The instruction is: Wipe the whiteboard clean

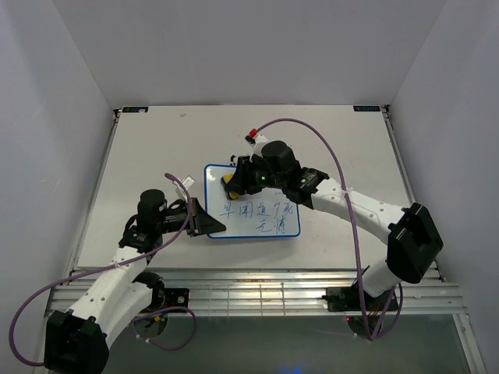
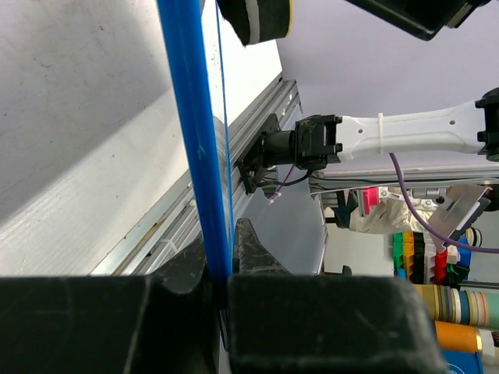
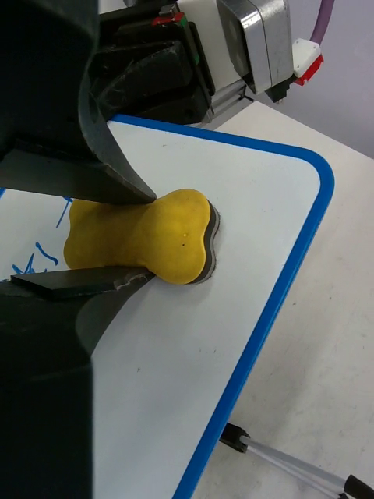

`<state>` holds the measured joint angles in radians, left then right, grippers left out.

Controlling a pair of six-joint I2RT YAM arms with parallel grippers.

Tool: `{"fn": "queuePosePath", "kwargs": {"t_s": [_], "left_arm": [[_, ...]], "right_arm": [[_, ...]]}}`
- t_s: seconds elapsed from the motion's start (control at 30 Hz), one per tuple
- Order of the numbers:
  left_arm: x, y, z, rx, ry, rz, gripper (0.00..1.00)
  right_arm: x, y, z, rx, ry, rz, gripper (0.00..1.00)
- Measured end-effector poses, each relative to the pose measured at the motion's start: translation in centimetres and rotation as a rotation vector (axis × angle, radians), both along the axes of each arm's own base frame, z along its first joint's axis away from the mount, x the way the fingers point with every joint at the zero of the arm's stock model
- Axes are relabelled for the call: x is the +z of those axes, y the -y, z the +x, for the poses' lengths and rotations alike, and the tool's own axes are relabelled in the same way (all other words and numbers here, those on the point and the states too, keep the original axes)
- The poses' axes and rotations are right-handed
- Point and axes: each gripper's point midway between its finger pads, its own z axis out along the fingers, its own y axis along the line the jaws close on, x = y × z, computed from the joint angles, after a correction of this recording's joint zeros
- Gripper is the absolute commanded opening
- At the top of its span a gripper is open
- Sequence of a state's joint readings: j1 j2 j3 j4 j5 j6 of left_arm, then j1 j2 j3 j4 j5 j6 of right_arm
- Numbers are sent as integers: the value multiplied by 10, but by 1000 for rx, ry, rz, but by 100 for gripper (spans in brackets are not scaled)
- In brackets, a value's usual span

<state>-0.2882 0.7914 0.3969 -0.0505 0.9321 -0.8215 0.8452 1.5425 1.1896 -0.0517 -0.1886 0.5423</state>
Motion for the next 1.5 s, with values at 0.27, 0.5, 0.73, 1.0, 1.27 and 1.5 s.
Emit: {"fn": "queuePosePath", "kwargs": {"t_s": [0.27,0.5,0.73,1.0,1.27,1.5], "left_arm": [[6,1,0,2,17,-16,0],[9,0,-1,9,31,-21,0],[6,1,-5,0,1,-33,0],[13,2,7,43,32,-60,0],[22,4,11,45,65,-102,0],[14,5,8,44,32,-106,0]], "right_arm": [[-19,61,32,-215,12,-69,22],[-63,149,61,-430,-49,-165,21],[-72,145,33,-349,-10,-102,21],[-36,83,-13,-136,133,2,21],[-35,134,24,-278,166,16,21],[-67,180,46,-361,102,-106,20]]}}
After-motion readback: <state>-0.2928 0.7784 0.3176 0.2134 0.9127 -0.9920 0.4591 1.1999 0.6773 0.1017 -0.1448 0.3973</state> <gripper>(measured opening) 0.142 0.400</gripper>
